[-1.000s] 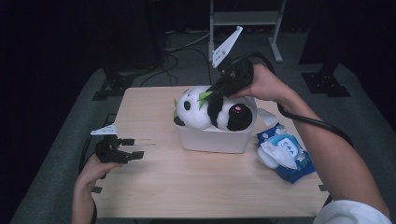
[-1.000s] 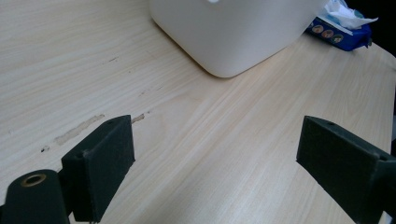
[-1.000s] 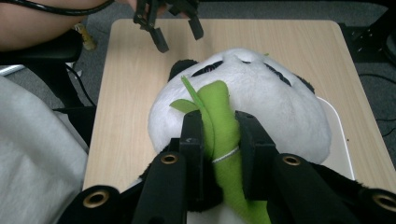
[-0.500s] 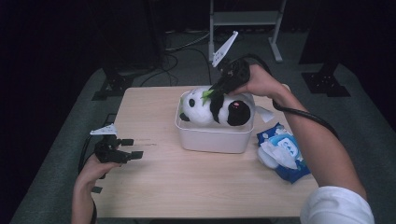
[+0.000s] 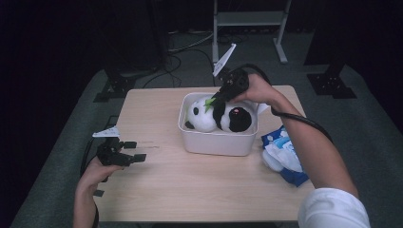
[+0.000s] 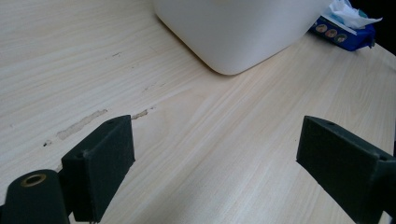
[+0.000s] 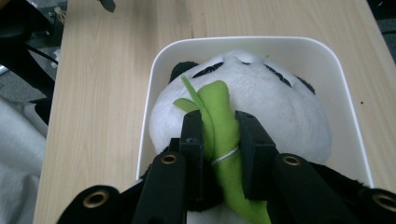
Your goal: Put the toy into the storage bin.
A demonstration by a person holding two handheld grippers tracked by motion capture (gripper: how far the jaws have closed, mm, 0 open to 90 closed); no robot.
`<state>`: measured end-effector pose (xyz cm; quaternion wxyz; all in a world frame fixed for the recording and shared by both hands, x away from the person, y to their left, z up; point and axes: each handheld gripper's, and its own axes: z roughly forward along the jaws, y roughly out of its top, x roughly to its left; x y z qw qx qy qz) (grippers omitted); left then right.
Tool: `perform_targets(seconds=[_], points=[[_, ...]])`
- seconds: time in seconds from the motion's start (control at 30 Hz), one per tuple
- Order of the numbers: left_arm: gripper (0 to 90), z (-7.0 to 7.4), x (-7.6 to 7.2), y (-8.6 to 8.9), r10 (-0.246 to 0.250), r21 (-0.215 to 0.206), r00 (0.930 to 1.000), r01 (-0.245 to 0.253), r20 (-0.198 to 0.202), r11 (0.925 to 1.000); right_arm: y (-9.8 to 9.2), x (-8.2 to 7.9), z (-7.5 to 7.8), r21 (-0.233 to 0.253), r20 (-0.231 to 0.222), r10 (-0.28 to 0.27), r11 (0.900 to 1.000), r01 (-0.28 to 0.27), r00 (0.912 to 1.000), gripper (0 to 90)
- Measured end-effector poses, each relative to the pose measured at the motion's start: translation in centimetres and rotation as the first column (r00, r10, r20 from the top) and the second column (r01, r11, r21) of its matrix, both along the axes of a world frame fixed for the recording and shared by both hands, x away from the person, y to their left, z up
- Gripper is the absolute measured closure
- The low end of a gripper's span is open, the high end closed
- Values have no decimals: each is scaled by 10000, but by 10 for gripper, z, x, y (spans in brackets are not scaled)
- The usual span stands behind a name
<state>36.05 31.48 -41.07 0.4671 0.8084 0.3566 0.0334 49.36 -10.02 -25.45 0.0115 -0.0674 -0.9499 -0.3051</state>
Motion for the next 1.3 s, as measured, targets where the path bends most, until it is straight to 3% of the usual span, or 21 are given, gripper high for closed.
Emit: perform_targets(seconds=[0.4, 1.3], points=[[100, 0, 0, -1, -33, 11, 10000, 33, -33, 10000, 11, -2, -17, -28, -174, 280, 9996, -281, 9995, 733], [100, 1, -1, 1, -16, -8, 10000, 16, 5, 10000, 20, -39, -14, 205, -589, 1432, 9896, -1422, 9879, 731]])
